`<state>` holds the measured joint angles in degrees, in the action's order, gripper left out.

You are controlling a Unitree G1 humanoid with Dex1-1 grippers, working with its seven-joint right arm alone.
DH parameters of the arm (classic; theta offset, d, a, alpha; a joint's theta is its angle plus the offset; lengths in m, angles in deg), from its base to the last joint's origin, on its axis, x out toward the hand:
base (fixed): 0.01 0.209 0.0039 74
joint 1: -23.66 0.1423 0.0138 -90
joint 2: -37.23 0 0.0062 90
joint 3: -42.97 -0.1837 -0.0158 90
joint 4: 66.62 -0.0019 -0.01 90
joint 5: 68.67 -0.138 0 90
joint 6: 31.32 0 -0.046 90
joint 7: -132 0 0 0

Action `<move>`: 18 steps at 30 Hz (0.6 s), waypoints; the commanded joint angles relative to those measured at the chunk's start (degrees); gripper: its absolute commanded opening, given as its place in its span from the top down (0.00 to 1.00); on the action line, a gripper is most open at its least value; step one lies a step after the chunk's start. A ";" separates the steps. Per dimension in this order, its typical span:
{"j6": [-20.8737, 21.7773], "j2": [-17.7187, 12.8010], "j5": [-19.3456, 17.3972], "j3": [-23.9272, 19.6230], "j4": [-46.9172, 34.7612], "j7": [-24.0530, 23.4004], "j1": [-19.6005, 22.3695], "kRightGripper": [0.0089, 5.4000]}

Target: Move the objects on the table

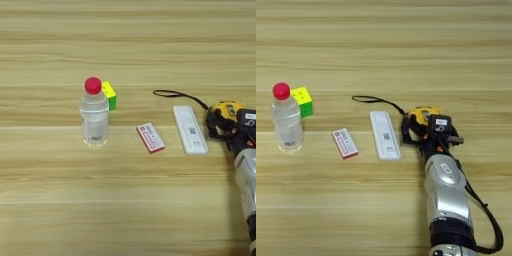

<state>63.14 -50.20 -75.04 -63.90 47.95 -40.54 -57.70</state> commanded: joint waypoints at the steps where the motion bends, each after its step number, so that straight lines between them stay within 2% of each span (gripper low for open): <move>1: 1.91 -1.63 -0.24 -0.07 -2.32 -0.45 3.76 0.00; 4: 1.97 -1.66 -0.13 -0.03 -3.10 -0.62 3.54 0.00; 9: 1.93 -1.74 0.58 0.12 -8.99 -1.56 1.76 0.00; 18: -1.38 0.11 0.43 1.45 -24.44 -2.25 -4.22 0.00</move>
<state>62.00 -49.52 -74.67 -63.09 29.55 -42.49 -62.78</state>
